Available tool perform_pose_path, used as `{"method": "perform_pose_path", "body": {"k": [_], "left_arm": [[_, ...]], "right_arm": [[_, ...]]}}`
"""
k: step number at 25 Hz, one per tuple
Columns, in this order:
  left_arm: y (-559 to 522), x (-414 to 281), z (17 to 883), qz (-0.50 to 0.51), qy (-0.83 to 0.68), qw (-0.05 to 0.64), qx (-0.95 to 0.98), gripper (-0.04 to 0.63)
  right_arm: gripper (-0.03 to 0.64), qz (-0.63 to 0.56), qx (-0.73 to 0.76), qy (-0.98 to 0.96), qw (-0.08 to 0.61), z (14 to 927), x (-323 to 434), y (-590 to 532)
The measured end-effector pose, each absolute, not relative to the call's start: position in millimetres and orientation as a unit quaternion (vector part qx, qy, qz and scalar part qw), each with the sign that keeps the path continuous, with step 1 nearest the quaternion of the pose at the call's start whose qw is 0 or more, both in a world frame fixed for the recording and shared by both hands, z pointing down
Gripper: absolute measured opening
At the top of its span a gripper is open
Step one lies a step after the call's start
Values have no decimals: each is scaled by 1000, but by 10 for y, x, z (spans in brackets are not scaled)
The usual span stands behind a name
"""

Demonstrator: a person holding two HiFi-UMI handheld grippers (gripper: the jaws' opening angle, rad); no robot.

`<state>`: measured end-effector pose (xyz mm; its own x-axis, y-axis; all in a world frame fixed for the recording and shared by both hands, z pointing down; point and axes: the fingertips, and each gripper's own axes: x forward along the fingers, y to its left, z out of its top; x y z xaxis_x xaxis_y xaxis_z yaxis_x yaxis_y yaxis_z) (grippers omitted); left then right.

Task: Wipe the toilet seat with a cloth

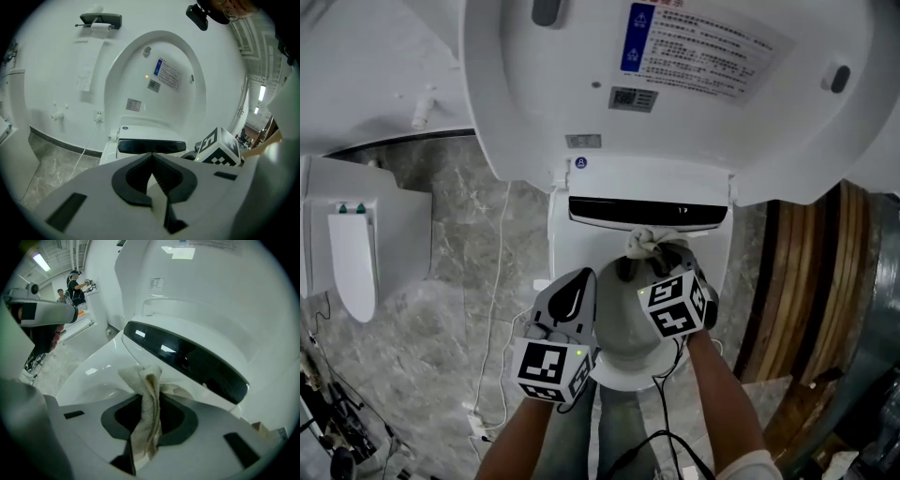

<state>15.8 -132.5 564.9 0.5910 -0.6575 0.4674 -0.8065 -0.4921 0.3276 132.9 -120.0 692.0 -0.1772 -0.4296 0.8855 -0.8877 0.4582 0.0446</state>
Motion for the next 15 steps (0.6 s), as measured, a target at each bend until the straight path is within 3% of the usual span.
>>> {"method": "perform_pose_path", "body": {"k": [15], "left_arm": [[-1125, 724, 5594, 149, -412, 263, 860, 11]], "right_arm": [[89, 285, 517, -688, 422, 6857, 2253, -938]]}}
